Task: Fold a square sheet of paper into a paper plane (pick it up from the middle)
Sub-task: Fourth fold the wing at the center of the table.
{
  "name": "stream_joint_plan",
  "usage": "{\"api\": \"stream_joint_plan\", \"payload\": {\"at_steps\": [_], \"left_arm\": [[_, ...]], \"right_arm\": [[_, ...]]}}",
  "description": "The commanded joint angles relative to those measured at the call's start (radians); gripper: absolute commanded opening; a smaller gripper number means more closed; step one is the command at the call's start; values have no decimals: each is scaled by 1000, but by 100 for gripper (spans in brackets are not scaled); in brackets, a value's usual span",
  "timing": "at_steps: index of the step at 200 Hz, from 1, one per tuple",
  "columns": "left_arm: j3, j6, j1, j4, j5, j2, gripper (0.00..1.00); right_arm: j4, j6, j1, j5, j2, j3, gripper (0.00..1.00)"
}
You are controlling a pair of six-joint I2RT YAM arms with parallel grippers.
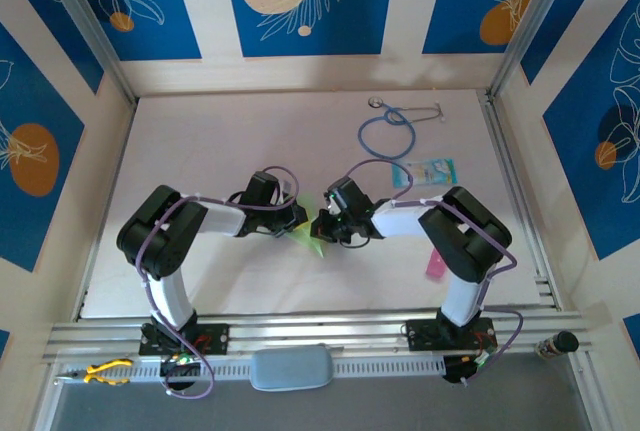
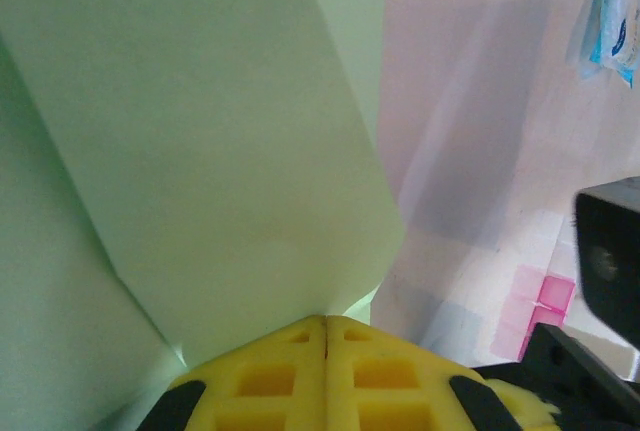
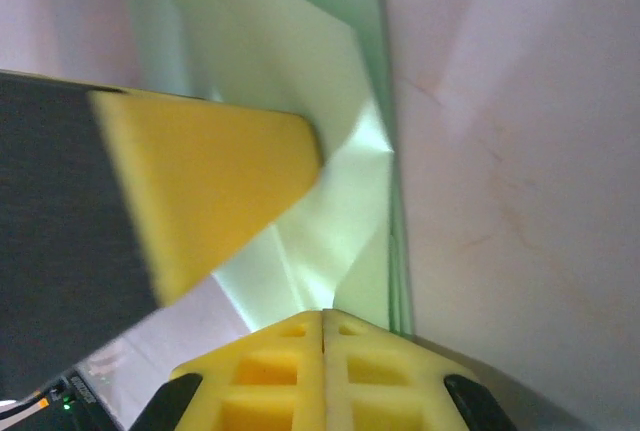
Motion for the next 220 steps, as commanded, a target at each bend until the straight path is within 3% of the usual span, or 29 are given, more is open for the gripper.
{"api": "stream_joint_plan", "payload": {"at_steps": [1,58,94,134,220], "left_arm": [[-6,8,11,-42,-37,-12,5],[13,45,10,-58,-7,-91,13],[13,83,-3,-143,-10,-129,9],[31,86,-11,-148,43,-68,9],[51,78,0,-191,-60,-10,8]], "right_arm": [[-31,16,-1,7,12,-42,0],[-23,28,4,18,16,-77,0],[-40,25,5,22,18,-63,0],[-42,22,5,22,26,-63,0],[-67,13,10,22,40,-81,0]]}}
